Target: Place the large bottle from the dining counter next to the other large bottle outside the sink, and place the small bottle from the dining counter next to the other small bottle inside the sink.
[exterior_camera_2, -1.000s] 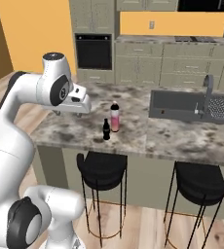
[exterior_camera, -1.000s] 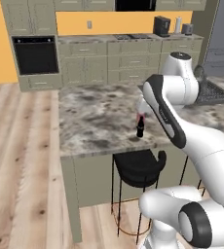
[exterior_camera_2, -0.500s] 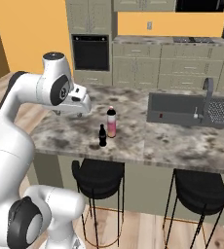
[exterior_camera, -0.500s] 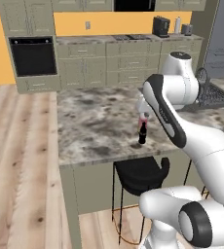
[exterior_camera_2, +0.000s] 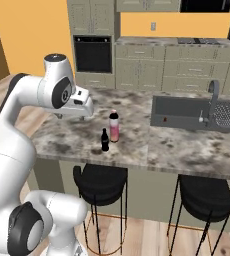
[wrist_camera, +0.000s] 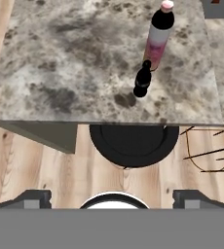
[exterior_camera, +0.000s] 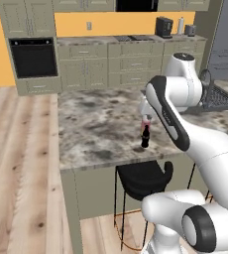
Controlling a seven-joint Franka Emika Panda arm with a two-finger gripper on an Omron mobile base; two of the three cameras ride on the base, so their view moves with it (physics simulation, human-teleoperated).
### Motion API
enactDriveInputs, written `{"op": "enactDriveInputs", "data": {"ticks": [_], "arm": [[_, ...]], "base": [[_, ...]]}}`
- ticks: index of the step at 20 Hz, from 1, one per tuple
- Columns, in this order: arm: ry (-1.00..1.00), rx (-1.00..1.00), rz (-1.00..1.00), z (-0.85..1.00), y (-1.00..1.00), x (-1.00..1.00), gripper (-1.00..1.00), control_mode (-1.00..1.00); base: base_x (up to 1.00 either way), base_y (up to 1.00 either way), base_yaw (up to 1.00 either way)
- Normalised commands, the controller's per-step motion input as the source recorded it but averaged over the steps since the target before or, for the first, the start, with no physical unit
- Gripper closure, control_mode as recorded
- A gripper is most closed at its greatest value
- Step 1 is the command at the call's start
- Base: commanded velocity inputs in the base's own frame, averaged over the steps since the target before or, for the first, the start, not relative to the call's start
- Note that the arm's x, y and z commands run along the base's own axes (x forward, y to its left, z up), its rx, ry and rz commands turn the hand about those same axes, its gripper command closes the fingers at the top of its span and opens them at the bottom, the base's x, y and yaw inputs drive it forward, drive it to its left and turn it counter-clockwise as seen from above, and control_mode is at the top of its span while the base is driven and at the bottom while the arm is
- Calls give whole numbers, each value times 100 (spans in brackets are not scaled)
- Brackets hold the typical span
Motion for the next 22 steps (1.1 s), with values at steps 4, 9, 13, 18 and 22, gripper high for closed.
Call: {"op": "enactDriveInputs", "data": {"ticks": [4,9,13,18,22], "arm": [[0,-1,0,-7,-6,0,-100,-100],[-13,-9,0,-9,-8,0,-100,-100],[-20,-11,0,-16,-4,0,-100,-100],[-19,-5,0,-32,0,0,-100,-100],[-8,0,0,-16,-2,0,-100,-100]], "base": [[0,0,0],[0,0,0],[0,0,0],[0,0,0],[0,0,0]]}}
